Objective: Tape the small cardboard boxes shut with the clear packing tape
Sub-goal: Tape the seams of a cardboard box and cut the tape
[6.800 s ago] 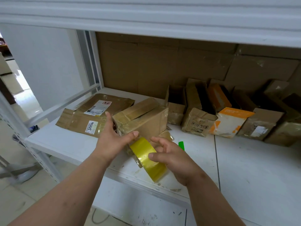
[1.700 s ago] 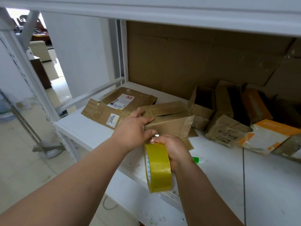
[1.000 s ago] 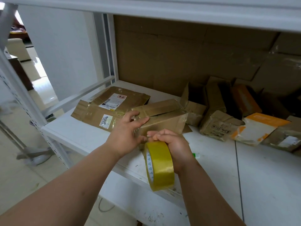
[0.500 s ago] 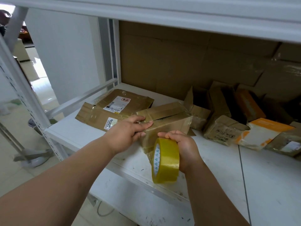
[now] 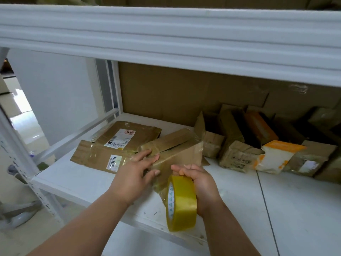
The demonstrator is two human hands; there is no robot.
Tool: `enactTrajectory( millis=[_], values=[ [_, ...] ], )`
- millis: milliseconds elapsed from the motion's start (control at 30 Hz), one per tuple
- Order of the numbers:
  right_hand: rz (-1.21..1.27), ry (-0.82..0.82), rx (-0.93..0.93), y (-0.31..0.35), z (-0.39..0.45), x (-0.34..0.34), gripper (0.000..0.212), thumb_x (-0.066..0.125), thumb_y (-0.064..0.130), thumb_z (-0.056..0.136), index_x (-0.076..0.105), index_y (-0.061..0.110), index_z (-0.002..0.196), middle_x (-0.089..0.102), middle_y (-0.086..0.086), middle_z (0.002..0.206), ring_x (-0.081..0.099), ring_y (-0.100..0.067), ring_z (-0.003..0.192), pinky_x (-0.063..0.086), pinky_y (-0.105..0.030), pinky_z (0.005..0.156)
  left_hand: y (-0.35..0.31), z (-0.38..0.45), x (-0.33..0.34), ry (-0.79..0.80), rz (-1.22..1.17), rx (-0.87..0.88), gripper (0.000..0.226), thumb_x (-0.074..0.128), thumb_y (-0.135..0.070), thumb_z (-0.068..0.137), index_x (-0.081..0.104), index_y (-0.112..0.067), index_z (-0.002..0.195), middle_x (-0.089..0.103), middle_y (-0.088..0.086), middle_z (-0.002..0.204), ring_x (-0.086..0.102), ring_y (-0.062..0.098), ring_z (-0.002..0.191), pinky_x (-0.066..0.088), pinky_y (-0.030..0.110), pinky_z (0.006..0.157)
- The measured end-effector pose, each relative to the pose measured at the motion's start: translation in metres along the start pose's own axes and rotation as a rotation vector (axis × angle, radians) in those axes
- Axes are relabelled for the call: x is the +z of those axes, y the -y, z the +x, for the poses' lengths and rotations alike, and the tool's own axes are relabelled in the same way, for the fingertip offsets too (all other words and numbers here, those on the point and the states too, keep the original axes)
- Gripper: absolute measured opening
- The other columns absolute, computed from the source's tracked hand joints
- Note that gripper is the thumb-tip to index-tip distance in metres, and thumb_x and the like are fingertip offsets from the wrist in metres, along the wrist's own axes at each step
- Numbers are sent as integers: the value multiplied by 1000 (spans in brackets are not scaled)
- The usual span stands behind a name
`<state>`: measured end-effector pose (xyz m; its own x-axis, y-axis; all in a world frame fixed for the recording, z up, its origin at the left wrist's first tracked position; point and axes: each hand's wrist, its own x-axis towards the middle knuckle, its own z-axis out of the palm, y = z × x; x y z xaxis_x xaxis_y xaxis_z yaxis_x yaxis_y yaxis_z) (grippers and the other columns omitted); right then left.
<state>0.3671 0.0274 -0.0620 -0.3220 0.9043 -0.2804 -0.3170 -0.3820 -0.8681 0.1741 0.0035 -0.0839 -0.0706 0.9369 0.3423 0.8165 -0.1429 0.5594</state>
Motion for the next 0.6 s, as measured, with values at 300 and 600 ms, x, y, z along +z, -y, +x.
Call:
enactTrajectory(
  millis=[300,600],
  values=[
    [82,-141,-84,-3,-3,-17,18,52,-4,84,52,6,69,75,-15,104,64,-31,83,48,-46,83,0,1,-26,-331,-531,-374,34,67,-29,92,67,-29,125,70,-4,117,65,16,102,50,35,98],
    [25,-110,-100,-3,-16,-10,33,58,-3,85,56,13,56,74,-8,108,67,-20,83,49,-35,73,-20,2,-42,-232,-1344,-876,17,58,-30,99,61,-14,97,70,12,79,73,24,61,62,41,56]
  ],
)
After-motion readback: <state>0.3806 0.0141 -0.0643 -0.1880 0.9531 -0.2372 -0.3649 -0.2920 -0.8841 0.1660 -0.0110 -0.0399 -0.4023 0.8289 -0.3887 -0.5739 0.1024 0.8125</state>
